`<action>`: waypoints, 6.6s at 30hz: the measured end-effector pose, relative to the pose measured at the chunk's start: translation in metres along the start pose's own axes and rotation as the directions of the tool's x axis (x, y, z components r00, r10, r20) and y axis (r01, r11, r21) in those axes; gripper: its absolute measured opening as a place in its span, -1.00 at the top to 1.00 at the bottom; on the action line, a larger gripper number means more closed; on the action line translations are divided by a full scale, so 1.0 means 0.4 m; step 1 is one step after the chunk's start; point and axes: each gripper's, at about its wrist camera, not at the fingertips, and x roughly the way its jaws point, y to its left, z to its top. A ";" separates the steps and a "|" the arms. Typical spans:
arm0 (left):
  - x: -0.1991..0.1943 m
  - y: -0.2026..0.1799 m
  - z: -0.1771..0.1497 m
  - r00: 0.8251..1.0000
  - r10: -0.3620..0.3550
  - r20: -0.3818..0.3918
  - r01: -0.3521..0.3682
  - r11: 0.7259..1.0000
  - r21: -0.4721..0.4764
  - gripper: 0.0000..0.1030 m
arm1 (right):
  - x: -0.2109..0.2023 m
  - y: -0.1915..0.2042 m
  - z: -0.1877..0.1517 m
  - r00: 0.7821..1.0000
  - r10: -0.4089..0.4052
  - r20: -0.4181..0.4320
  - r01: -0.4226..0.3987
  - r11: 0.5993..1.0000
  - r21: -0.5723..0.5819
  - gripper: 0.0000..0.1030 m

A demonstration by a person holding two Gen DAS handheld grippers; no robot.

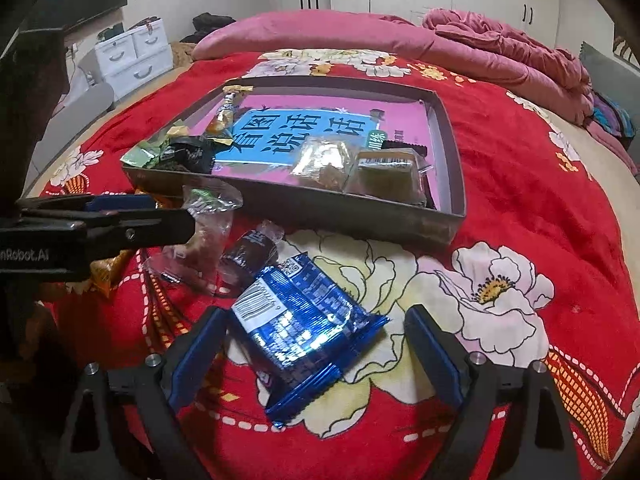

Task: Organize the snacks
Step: 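Move both open tools back toward the snacks on the bedspread, then grasp the blue biscuit pack with the right tool while the left tool grasps the clear cookie bag, then carry the blue biscuit pack and clear cookie bag over the tray with both tools, then lower and release the blue pack with the right tool while the left tool releases the cookie bag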

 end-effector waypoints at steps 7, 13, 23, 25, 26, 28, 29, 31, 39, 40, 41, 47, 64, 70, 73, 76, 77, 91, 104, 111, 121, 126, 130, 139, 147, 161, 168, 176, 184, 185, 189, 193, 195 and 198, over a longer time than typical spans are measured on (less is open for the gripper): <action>0.017 -0.011 -0.004 1.000 0.010 -0.022 -0.010 1.000 0.012 -0.53 | 0.027 -0.004 0.006 1.000 0.014 -0.019 -0.014 1.000 -0.009 -0.83; 0.029 -0.015 -0.006 0.999 0.011 -0.036 -0.010 1.000 0.006 -0.53 | 0.043 0.011 0.004 0.999 0.018 -0.039 -0.019 0.999 -0.045 -0.77; 0.051 -0.022 0.000 0.998 -0.015 -0.053 0.015 1.000 -0.012 -0.50 | 0.018 -0.005 0.005 0.999 0.035 -0.011 -0.035 0.999 -0.012 -0.14; 0.055 -0.018 0.001 0.998 -0.012 -0.056 0.011 1.000 -0.019 -0.42 | 0.009 -0.023 0.006 0.999 0.032 0.002 -0.032 0.999 0.025 -0.12; 0.056 -0.015 0.002 0.998 -0.010 -0.057 0.008 1.000 -0.024 -0.38 | 0.002 -0.033 0.007 1.000 0.028 0.014 -0.029 0.999 0.044 -0.12; 0.056 -0.010 0.003 0.998 -0.007 -0.056 0.005 0.999 -0.031 -0.30 | -0.009 -0.050 0.009 0.999 0.031 0.032 -0.033 0.996 0.078 -0.11; 0.057 -0.008 0.003 0.998 -0.008 -0.057 0.007 0.999 -0.033 -0.28 | -0.016 -0.059 0.009 0.999 0.032 0.044 -0.036 0.995 0.095 -0.11; 0.057 -0.009 0.003 0.998 -0.006 -0.057 0.004 1.000 -0.031 -0.22 | -0.028 -0.070 0.012 0.997 0.035 0.067 -0.043 0.992 0.118 -0.11; 0.048 -0.019 0.006 0.999 -0.003 -0.048 0.003 1.000 0.001 0.17 | -0.049 -0.080 0.025 0.991 0.053 0.119 -0.071 0.985 0.154 -0.11; 0.045 -0.019 0.006 0.999 -0.007 -0.045 0.007 1.000 0.003 0.19 | -0.050 -0.079 0.026 0.991 0.054 0.123 -0.072 0.985 0.154 -0.11; 0.042 -0.019 0.006 0.999 -0.010 -0.042 0.010 1.000 0.004 0.20 | -0.052 -0.078 0.028 0.990 0.056 0.128 -0.075 0.985 0.153 -0.11; 0.008 -0.007 0.013 0.999 -0.047 0.006 0.048 0.999 -0.018 0.20 | -0.068 -0.067 0.044 0.981 0.085 0.173 -0.111 0.982 0.150 -0.09; -0.101 0.027 0.044 0.980 0.010 0.199 -0.008 1.000 -0.015 0.20 | -0.087 -0.032 0.088 0.961 0.117 0.250 -0.153 0.979 0.133 -0.05; -0.107 0.052 0.053 0.977 0.021 0.213 -0.011 0.999 -0.048 0.20 | -0.082 -0.014 0.102 0.958 0.124 0.257 -0.159 0.980 0.119 -0.05; -0.108 0.059 0.055 0.976 0.026 0.217 -0.014 0.998 -0.057 0.20 | -0.078 -0.011 0.107 0.958 0.124 0.260 -0.159 0.980 0.118 -0.05; -0.104 0.062 0.057 0.976 0.032 0.216 -0.019 0.998 -0.060 0.20 | -0.074 -0.010 0.112 0.958 0.119 0.260 -0.155 0.980 0.123 -0.05; -0.103 0.063 0.057 0.976 0.033 0.216 -0.021 0.998 -0.061 0.20 | -0.072 -0.010 0.113 0.958 0.117 0.261 -0.154 0.980 0.125 -0.05; -0.088 0.067 0.065 0.978 0.038 0.205 -0.026 0.998 -0.060 0.20 | -0.060 -0.023 0.133 0.956 0.099 0.277 -0.149 0.975 0.165 -0.05; -0.060 0.067 0.079 0.981 0.031 0.192 -0.019 0.998 -0.064 0.20 | -0.049 -0.042 0.150 0.954 0.078 0.291 -0.144 0.966 0.214 -0.05; -0.045 0.071 0.085 0.983 0.029 0.183 -0.015 0.997 -0.074 0.20 | -0.033 -0.049 0.164 0.956 0.066 0.287 -0.133 0.966 0.220 -0.05; -0.019 0.077 0.101 0.985 0.027 0.171 -0.014 0.997 -0.078 0.20 | 0.009 -0.026 0.189 0.962 0.086 0.258 -0.139 0.971 0.194 -0.05; -0.008 0.075 0.107 0.985 0.030 0.170 -0.018 0.997 -0.071 0.20 | 0.029 -0.009 0.197 0.966 0.091 0.241 -0.135 0.975 0.174 -0.05; -0.005 0.074 0.110 0.985 0.029 0.168 -0.017 0.997 -0.072 0.20 | 0.043 -0.001 0.203 0.969 0.088 0.230 -0.127 0.979 0.162 -0.06; 0.011 0.075 0.120 0.986 0.027 0.163 -0.016 0.997 -0.074 0.20 | 0.062 -0.003 0.211 0.973 0.075 0.218 -0.111 0.981 0.158 -0.07; 0.016 0.078 0.124 0.987 0.028 0.159 -0.016 0.997 -0.077 0.20 | 0.070 -0.001 0.214 0.976 0.062 0.209 -0.097 0.983 0.157 -0.08; 0.025 0.086 0.124 0.988 0.030 0.153 -0.017 0.996 -0.087 0.19 | 0.059 -0.011 0.215 0.975 0.024 0.220 -0.062 0.984 0.167 -0.25; 0.026 0.088 0.125 0.987 0.034 0.155 -0.020 0.996 -0.086 0.18 | 0.044 -0.016 0.211 0.971 0.016 0.237 -0.058 0.984 0.170 -0.32; 0.032 0.090 0.132 0.985 0.048 0.163 -0.035 0.996 -0.082 0.18 | 0.035 -0.016 0.203 0.971 -0.004 0.240 -0.039 0.984 0.174 -0.33; 0.030 0.092 0.137 0.985 0.051 0.168 -0.037 0.996 -0.085 0.18 | 0.038 -0.013 0.198 0.972 -0.005 0.233 -0.037 0.984 0.175 -0.33; 0.029 0.092 0.138 0.985 0.052 0.167 -0.038 0.996 -0.084 0.17 | 0.037 -0.012 0.197 0.972 -0.004 0.233 -0.038 0.984 0.173 -0.33; 0.028 0.092 0.139 0.985 0.045 0.167 -0.031 0.996 -0.084 0.09 | 0.041 -0.007 0.196 0.974 0.001 0.225 -0.040 0.985 0.169 -0.42; 0.027 0.086 0.138 0.985 0.045 0.168 -0.032 0.997 -0.076 0.01 | 0.039 -0.009 0.196 0.973 0.002 0.229 -0.042 0.984 0.172 -0.44; 0.025 0.083 0.137 0.984 0.041 0.171 -0.029 0.997 -0.072 -0.08 | 0.039 -0.010 0.195 0.974 0.002 0.228 -0.043 0.984 0.175 -0.44; 0.024 0.080 0.137 0.984 0.040 0.172 -0.029 0.997 -0.067 -0.12 | 0.039 -0.010 0.195 0.974 0.000 0.228 -0.041 0.984 0.172 -0.44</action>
